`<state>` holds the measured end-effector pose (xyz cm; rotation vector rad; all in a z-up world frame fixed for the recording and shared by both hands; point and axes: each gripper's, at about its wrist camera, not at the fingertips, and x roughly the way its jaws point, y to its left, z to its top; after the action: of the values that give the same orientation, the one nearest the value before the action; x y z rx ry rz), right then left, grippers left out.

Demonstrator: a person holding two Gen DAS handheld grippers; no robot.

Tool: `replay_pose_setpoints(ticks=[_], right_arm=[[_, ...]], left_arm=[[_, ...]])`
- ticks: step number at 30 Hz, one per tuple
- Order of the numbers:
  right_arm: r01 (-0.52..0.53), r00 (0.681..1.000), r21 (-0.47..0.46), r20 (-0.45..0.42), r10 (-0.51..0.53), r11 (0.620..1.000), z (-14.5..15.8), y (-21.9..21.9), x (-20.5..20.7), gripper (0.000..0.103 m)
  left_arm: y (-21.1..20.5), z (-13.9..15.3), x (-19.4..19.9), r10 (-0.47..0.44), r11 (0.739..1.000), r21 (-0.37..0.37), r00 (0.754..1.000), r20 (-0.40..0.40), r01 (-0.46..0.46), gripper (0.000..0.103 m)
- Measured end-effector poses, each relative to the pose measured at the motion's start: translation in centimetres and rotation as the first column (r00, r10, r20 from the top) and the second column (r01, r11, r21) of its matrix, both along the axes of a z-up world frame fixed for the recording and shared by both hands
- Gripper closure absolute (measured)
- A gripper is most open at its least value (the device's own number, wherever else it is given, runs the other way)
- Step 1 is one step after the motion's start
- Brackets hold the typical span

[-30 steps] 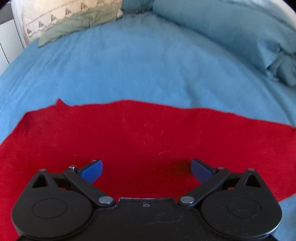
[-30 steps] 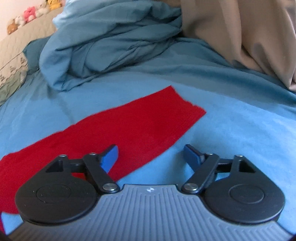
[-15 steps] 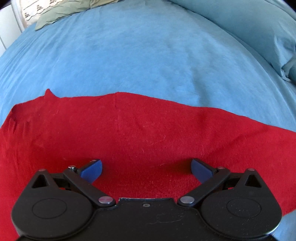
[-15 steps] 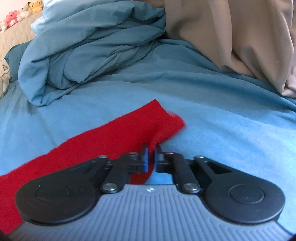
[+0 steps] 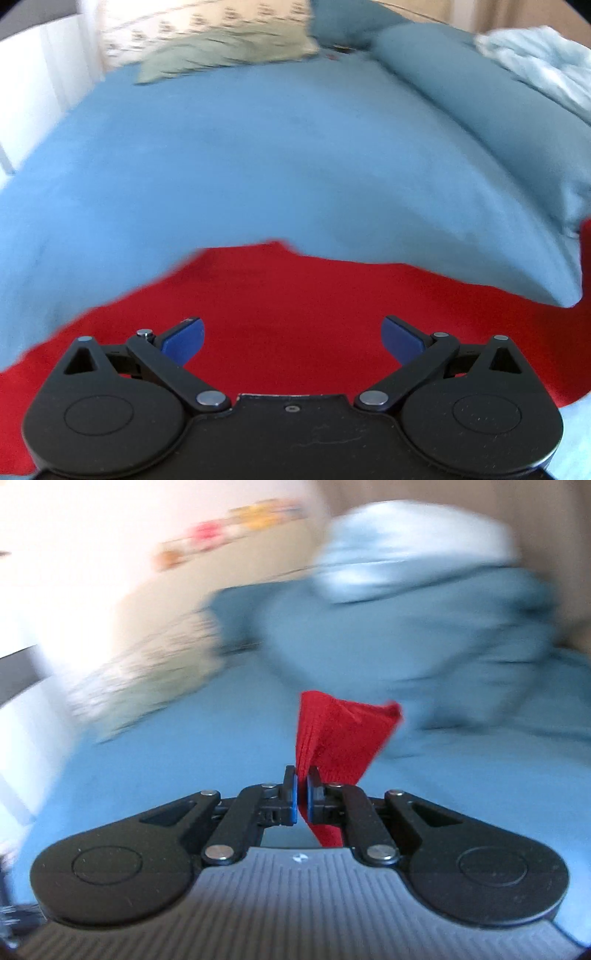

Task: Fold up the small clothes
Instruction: 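Fold the held sleeve across the sweater body and open the right gripper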

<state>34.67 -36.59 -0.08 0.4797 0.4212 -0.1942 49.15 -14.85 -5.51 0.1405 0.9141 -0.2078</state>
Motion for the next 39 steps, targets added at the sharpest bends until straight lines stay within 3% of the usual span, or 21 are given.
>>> replay_pose_setpoints(ticks=[2,6,11,16,18,20,22,25,26,29,33,37,39], right_arm=[[-0.172,0.985,0.02,0.035,0.171,0.985,-1.1,5.0,1.8,0.083],[-0.426,0.903,0.05,-0.034,0.428,0.903,-7.4,15.0,4.8,0.083],[-0.529,0.823,0.027,-0.23,0.52,0.848,-15.5,21.9,5.5,0.083],[-0.558,0.807,-0.025,-0.246,0.536,0.829,-16.2,22.1,4.0,0.075],[-0.578,0.796,-0.035,-0.248,0.553,0.816,-15.5,22.0,4.3,0.05],[-0.585,0.794,-0.073,-0.251,0.553,0.808,-14.3,21.5,4.0,0.036],[-0.588,0.794,-0.101,-0.263,0.549,0.802,-13.4,20.9,4.1,0.03],[-0.549,0.822,-0.167,-0.284,0.493,0.819,-11.5,19.4,2.8,0.011],[-0.534,0.833,-0.191,-0.288,0.473,0.824,-11.0,18.7,2.2,0.0],[-0.503,0.848,-0.244,-0.327,0.418,0.829,-10.2,16.6,0.2,0.0],[-0.416,0.878,-0.263,-0.367,0.308,0.871,-10.6,13.7,-1.8,0.0],[-0.278,0.907,-0.238,-0.384,0.172,0.931,-12.1,10.7,-3.6,0.0],[-0.229,0.91,-0.251,-0.397,0.116,0.941,-12.8,10.0,-4.0,0.0]], left_arm=[[3.1,-0.4,0.0,0.068,0.997,0.042,0.998,0.017,-0.069,0.0],[9.6,-2.7,-0.2,0.187,0.98,0.07,0.982,0.003,-0.187,0.0],[15.9,-6.3,-0.9,0.272,0.962,0.034,0.959,-0.077,-0.27,0.0],[16.8,-7.2,-2.3,0.263,0.964,-0.006,0.959,-0.107,-0.266,0.0],[16.4,-6.8,-3.3,0.248,0.967,-0.025,0.962,-0.11,-0.253,0.0],[16.0,-6.2,-3.7,0.232,0.97,-0.049,0.966,-0.113,-0.239,0.0],[15.4,-5.6,-4.4,0.215,0.971,-0.081,0.97,-0.118,-0.225,0.0],[14.0,-5.0,-5.3,0.174,0.971,-0.14,0.974,-0.143,-0.194,0.0],[13.2,-4.9,-5.5,0.152,0.971,-0.159,0.977,-0.149,-0.176,0.0],[10.5,-5.1,-5.9,0.102,0.976,-0.179,0.983,-0.15,-0.128,0.0],[7.9,-6.1,-5.8,0.08,0.977,-0.186,0.986,-0.144,-0.106,0.005],[6.9,-7.7,-5.2,0.106,0.978,-0.165,0.985,-0.135,-0.128,0.024],[6.5,-8.2,-5.2,0.134,0.98,-0.133,0.985,-0.112,-0.148,0.032]])
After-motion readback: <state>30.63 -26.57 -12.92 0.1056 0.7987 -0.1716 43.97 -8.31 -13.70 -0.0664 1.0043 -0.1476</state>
